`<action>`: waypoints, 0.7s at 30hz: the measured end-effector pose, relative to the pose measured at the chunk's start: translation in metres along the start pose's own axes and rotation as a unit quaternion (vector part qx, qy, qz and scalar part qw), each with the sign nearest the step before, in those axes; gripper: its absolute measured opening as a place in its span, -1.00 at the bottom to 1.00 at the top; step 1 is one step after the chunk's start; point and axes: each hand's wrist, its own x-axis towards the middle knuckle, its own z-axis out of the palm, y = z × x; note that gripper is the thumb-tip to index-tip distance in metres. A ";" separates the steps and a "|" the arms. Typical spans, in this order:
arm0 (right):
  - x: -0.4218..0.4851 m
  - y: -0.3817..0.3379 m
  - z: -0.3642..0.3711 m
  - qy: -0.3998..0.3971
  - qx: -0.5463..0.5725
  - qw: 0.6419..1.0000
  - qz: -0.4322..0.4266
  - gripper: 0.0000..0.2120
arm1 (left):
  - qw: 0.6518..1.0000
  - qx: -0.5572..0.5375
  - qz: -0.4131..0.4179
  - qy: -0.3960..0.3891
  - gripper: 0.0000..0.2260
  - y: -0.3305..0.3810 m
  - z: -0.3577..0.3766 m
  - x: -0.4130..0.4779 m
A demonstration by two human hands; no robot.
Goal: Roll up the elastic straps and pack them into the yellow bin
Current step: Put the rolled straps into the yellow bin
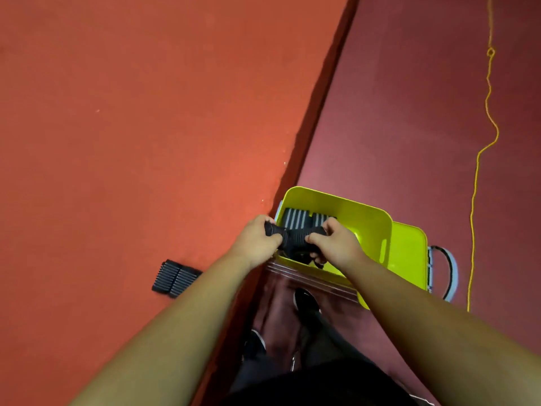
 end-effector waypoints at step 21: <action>0.110 0.097 -0.120 0.001 -0.268 0.963 -0.028 -0.63 | 0.977 0.171 0.044 -0.118 -0.59 0.106 0.211 0.129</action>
